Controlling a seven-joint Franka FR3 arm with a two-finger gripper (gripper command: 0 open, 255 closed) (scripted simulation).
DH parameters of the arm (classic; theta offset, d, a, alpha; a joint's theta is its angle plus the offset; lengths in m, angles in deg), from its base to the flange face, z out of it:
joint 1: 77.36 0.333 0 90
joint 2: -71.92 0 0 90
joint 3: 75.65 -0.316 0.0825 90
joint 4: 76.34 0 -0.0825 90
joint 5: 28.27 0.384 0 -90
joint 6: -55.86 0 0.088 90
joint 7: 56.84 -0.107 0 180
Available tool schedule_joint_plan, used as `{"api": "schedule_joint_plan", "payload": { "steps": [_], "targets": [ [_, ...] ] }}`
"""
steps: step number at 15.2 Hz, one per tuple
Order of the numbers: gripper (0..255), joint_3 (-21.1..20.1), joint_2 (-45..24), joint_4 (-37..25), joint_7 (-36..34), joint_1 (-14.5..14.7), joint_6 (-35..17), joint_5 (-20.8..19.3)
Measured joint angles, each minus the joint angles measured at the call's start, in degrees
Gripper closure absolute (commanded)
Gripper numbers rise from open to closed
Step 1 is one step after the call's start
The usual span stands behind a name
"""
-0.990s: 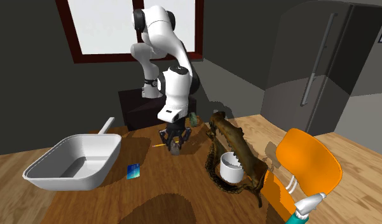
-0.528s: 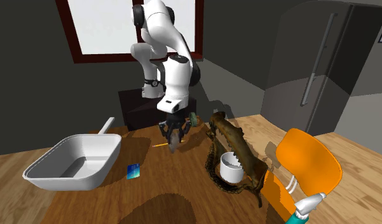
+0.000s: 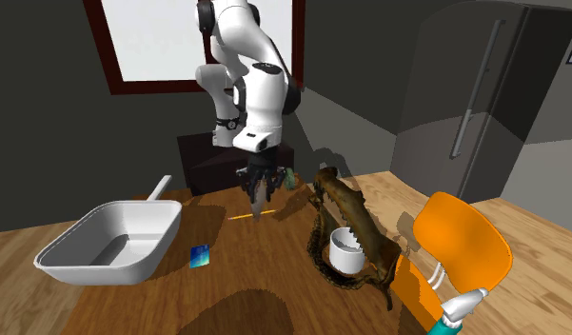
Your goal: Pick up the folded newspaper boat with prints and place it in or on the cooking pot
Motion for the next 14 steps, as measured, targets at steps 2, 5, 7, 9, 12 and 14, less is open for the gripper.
{"api": "schedule_joint_plan", "payload": {
  "steps": [2,5,7,9,12,14],
  "targets": [
    [255,-0.02,1.08,-0.05,0.17,-0.04,1.12,0.05],
    [255,-0.04,2.7,0.15,0.31,-0.04,2.54,0.09],
    [255,-0.07,3.64,0.0,0.37,-0.01,3.62,0.13],
    [255,-0.09,4.55,-0.21,0.4,0.05,4.75,0.16],
    [255,-0.1,5.9,-0.58,0.61,0.02,6.46,0.22],
    [255,0.21,7.01,0.9,2.04,-1.1,5.97,0.31]
  ]
}}
